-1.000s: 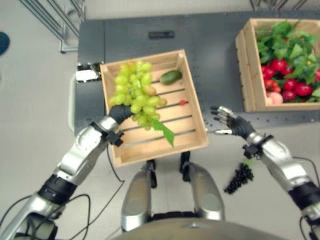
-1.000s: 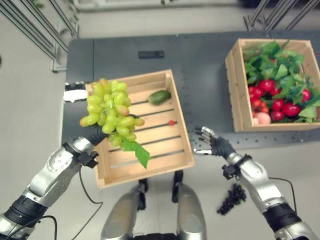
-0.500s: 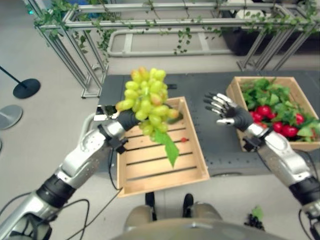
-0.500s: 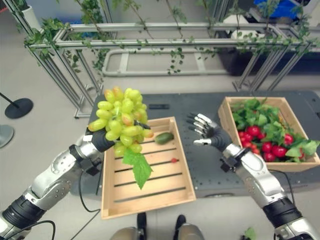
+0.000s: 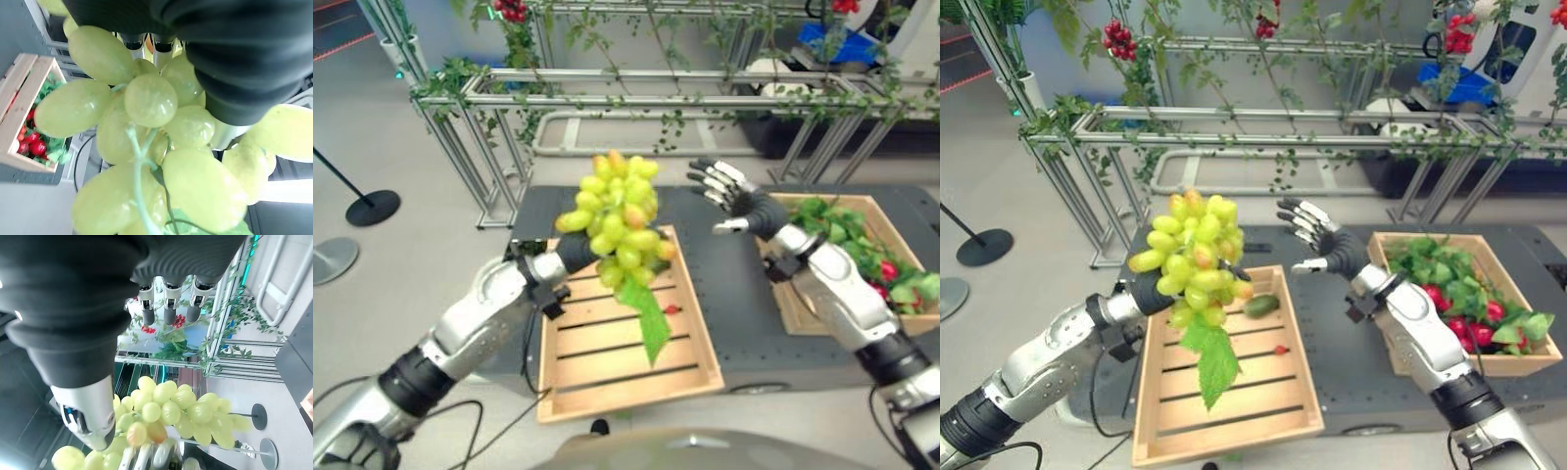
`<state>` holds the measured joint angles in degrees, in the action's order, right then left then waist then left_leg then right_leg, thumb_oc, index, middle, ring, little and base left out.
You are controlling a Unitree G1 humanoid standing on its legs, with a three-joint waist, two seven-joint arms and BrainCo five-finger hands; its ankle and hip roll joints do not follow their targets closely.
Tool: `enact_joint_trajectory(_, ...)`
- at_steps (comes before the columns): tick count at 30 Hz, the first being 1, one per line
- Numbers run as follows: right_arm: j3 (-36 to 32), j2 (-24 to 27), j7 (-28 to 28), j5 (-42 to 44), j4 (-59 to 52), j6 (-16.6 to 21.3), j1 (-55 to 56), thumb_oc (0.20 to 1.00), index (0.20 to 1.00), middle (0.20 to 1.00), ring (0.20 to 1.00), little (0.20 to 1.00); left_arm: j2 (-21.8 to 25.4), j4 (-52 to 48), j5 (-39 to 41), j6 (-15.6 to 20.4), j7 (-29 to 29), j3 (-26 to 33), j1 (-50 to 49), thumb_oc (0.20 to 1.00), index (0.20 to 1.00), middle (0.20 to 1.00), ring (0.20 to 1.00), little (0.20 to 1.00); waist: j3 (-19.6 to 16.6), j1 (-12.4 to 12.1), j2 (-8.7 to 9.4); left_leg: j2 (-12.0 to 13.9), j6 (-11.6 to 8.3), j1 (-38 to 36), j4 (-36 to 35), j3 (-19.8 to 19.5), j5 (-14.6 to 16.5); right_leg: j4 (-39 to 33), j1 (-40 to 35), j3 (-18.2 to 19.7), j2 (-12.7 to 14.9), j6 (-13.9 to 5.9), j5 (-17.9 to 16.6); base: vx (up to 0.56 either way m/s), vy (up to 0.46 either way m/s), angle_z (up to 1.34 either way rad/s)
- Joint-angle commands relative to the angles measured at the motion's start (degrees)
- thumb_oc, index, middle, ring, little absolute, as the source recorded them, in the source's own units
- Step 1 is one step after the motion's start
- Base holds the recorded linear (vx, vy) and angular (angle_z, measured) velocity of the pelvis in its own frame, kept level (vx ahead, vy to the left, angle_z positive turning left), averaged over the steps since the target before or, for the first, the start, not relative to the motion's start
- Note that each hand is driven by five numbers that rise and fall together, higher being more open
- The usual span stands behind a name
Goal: Pick up the fruits from the basket on one side to the basket on the other side
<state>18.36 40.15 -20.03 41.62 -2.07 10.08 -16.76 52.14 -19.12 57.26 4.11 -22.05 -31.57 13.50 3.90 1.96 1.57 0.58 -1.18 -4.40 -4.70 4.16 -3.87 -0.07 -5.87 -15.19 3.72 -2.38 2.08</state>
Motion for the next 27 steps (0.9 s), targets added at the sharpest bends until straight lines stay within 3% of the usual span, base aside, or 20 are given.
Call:
enact_joint_trajectory(1, -0.48, 2.03, 0.60, 0.64, -2.24, 4.25, -5.10, 1.000, 1.000, 1.000, 1.000, 1.000, 2.63, -3.85, 7.04, 1.05, -1.85, -1.84, 5.52, 0.200, 0.200, 0.200, 0.200, 0.200, -3.08, -1.12, 0.94, -2.30, 0.51, -0.14, 1.51, 0.60, 5.87, 2.05, 4.01, -0.92, -0.33, -4.73, 0.20, 0.00, 0.000, 0.00)
enact_joint_trajectory(5, 0.01, 4.05, -0.15, 2.76, -2.87, 4.33, -6.26, 1.000, 1.000, 1.000, 1.000, 1.000, 7.05, -3.16, 10.43, -0.13, -3.03, -5.71, 9.97, 0.200, 0.200, 0.200, 0.200, 0.200, -3.34, -0.75, 0.69, -2.35, 0.37, -0.19, 1.29, 0.50, 5.59, 1.91, 4.05, -0.95, -0.48, -4.76, -0.08, 0.00, 0.000, 0.00)
enact_joint_trajectory(9, 0.16, 5.82, -1.14, 5.27, -3.73, 4.30, -6.11, 1.000, 1.000, 1.000, 1.000, 1.000, 8.47, -1.59, 11.21, 0.47, -3.29, -7.57, 13.49, 0.200, 0.200, 0.200, 0.200, 0.200, -3.42, -0.39, 0.57, -2.32, 0.21, -0.09, 1.38, 0.42, 5.52, 2.11, 4.22, -1.03, -0.50, -4.76, -0.14, 0.00, 0.000, 0.00)
enact_joint_trajectory(16, 0.14, 7.09, -1.86, 5.82, -5.34, 4.06, -5.58, 1.000, 1.000, 1.000, 1.000, 1.000, 7.57, -0.72, 11.57, -0.04, -3.34, -10.22, 16.49, 0.200, 0.200, 0.200, 0.200, 0.200, -3.37, 0.29, 0.52, -2.17, 0.20, 0.02, 1.71, 0.48, 5.67, 2.63, 4.51, -0.85, -0.49, -4.79, -0.08, 0.00, 0.000, 0.00)
enact_joint_trajectory(21, 1.34, 7.22, -2.90, 5.99, -6.43, 3.23, -6.01, 1.000, 1.000, 1.000, 1.000, 1.000, 6.36, -0.93, 11.71, -1.25, -3.68, -14.84, 19.59, 0.200, 0.200, 0.200, 0.200, 0.200, -3.21, 0.61, 0.62, -2.11, 0.27, 0.12, 1.88, 0.49, 5.76, 2.85, 4.69, -0.66, -0.50, -4.83, -0.06, 0.00, 0.000, 0.00)
enact_joint_trajectory(27, 4.61, 11.09, -6.89, 9.44, -8.73, 1.43, -6.04, 1.000, 1.000, 1.000, 1.000, 1.000, 6.12, -1.42, 11.98, -2.79, -5.30, -21.05, 23.71, 0.200, 0.200, 0.200, 0.200, 0.200, -3.14, 1.02, 0.75, -2.08, 0.30, 0.26, 1.93, 0.59, 5.74, 2.89, 4.87, -0.47, -0.40, -4.92, -0.14, 0.00, 0.000, 0.00)
